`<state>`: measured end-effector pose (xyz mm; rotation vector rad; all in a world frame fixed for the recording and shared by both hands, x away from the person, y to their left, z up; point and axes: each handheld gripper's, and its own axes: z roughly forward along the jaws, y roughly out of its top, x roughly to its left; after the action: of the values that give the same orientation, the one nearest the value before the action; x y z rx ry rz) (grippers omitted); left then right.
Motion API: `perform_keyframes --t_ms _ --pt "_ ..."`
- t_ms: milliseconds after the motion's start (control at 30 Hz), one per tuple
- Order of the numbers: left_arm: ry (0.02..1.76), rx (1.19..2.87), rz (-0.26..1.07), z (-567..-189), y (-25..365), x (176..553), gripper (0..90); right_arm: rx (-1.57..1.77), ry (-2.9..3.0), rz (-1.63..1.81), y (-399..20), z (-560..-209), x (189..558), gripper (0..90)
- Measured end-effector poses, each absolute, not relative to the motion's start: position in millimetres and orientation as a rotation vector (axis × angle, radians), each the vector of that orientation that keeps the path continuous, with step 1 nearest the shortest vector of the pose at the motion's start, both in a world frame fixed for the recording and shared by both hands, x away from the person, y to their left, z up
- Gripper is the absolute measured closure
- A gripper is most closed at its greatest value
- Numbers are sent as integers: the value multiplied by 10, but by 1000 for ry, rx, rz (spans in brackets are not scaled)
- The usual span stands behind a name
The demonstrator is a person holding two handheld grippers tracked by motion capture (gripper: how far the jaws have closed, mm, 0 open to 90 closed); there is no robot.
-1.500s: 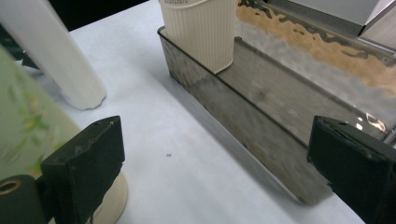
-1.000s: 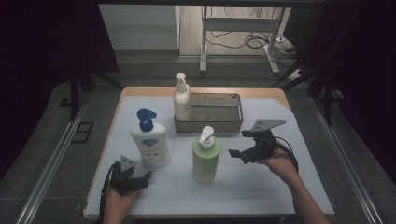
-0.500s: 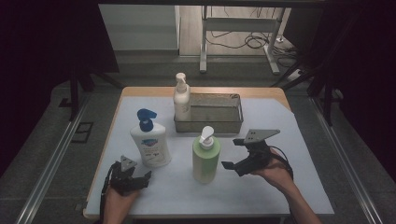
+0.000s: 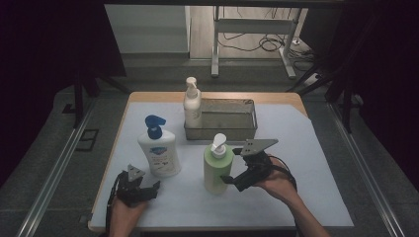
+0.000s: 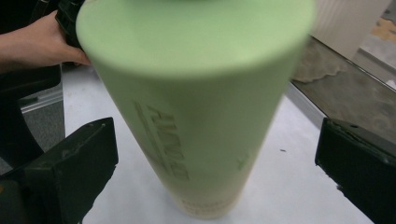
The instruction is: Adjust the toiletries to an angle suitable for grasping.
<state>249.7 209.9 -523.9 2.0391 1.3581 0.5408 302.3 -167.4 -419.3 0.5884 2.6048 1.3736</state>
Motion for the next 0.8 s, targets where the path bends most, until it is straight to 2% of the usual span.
perform_keyframes --t_ms 633,733,800 --pt "1359 2039 540 -5238 2099 2497 167 546 2593 1339 -1310 -4257 3010 0" --pt "1359 2039 539 -5239 2100 2498 167 546 2570 1331 -1299 -4271 2997 37" --pt "1359 2038 538 -5239 2100 2498 167 569 2536 1349 -1316 -4272 2998 112"
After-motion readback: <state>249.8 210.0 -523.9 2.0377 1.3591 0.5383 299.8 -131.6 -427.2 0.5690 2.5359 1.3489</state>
